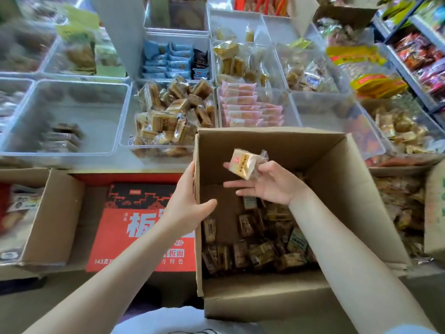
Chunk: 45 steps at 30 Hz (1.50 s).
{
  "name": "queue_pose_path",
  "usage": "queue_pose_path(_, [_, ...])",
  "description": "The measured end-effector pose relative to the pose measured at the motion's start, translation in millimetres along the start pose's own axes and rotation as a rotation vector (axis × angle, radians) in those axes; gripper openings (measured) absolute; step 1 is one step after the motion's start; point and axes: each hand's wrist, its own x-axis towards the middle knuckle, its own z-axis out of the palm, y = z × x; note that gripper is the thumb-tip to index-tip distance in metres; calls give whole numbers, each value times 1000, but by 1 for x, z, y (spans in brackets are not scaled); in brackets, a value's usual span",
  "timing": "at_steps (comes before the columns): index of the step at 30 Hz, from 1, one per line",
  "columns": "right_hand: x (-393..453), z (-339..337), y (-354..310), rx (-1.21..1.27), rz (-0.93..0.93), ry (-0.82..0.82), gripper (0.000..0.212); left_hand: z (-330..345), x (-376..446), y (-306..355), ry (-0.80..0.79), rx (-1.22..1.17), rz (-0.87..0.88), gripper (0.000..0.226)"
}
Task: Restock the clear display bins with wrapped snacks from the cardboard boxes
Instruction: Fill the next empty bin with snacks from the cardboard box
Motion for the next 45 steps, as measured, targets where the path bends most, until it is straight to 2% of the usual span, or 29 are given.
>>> queue_pose_path(3, [7, 32, -15, 95, -105, -147, 83, -15, 2, -5, -10, 13, 2, 84])
queue_pose_path(4, [12, 44, -19, 112, -134, -171, 85, -23, 3, -7, 20, 4, 3, 77])
queue_pose_path(7, [33, 78, -27, 156, -161, -214, 80, -57, 11, -15, 175, 5, 46, 51])
queue_pose_path(9, [54, 104, -30, 152, -156, -224, 75, -88, 19, -27, 235, 100, 70, 39])
queue_pose_path(12, [97, 141, -34, 118, -177, -93, 54, -142, 37, -59, 235, 353, 87, 34])
queue_pose_path(14, [134, 162, -36, 88, -157, -1, 47, -180, 52, -88, 216, 514, 75, 33])
queue_pose_path(17, [200, 188, -29, 105, -76, 152, 38, -243, 74, -135, 232, 582, 3, 33])
queue_pose_path(20, [270, 210, -13, 94, 4, 314, 42, -310, 97, -180, 305, 577, -64, 35])
queue_pose_path(23, [334, 228, 3, 6, 80, 421, 49, -372, 126, -219, 376, 677, -113, 45])
queue_pose_path(25, [374, 238, 10, -74, 131, 487, 33, -405, 144, -239, 359, 751, -122, 54])
queue_pose_path(27, [414, 247, 14, -134, 190, 548, 19, -424, 158, -257, 320, 777, -129, 63])
queue_pose_path(30, [471, 255, 15, -171, 242, 588, 11, -430, 168, -273, 259, 837, -153, 72])
queue_pose_path(35, [561, 259, 12, -230, 182, 652, 17, -431, 169, -278, 278, 805, -143, 79])
queue_pose_path(37, [593, 254, 16, -321, 146, 659, 20, -430, 170, -277, 283, 810, -147, 79])
queue_pose_path(40, [629, 249, 29, -589, 173, 619, 22, -429, 171, -279, 306, 813, -132, 76])
queue_pose_path(42, [645, 246, 42, -861, 241, 525, 29, -427, 172, -283, 317, 825, -124, 75])
queue_pose_path(45, [660, 234, 58, -1367, 214, 451, 36, -425, 173, -286, 336, 831, -122, 75])
